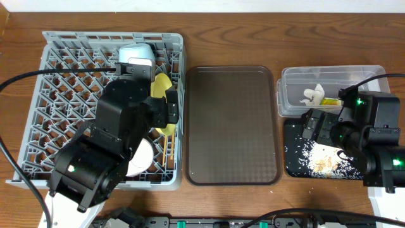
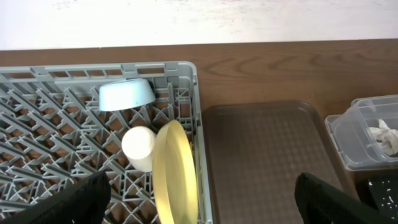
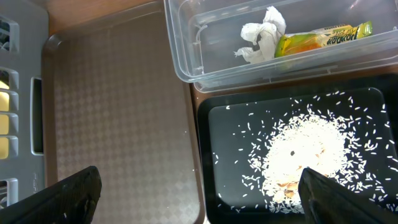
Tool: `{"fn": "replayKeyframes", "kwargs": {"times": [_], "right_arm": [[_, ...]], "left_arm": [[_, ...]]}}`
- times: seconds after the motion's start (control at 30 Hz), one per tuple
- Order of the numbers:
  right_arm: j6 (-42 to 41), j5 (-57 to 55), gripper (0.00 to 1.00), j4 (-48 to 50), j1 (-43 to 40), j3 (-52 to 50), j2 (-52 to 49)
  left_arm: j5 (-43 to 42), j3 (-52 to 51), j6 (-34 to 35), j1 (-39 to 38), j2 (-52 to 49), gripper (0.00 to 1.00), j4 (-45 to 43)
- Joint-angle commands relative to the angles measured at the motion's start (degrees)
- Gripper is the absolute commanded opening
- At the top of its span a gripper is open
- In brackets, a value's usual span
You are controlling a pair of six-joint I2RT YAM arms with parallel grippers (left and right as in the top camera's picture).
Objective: Sort waste into correct bins and load items into the dishwasher
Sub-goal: 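Lower the yellow plate upright into the rack slots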
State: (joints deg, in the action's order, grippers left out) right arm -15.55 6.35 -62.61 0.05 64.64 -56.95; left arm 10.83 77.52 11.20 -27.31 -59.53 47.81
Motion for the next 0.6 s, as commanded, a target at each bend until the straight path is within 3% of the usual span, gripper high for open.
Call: {"fn": "replayKeyframes", "kwargs": {"times": [0.0, 0.57], "right_arm": [[-0.50, -0.52, 0.99, -0.09, 0.07, 0.15, 0.04], [-0.50, -0.52, 0.99, -0.13, 0.07, 0.15, 0.04]], "left_arm": [[-0.13, 0.57, 0.50, 0.24, -0.28, 0.96, 0.15], [-0.13, 0.55, 0.50, 0.24, -0.33, 0.96, 0.15]]}}
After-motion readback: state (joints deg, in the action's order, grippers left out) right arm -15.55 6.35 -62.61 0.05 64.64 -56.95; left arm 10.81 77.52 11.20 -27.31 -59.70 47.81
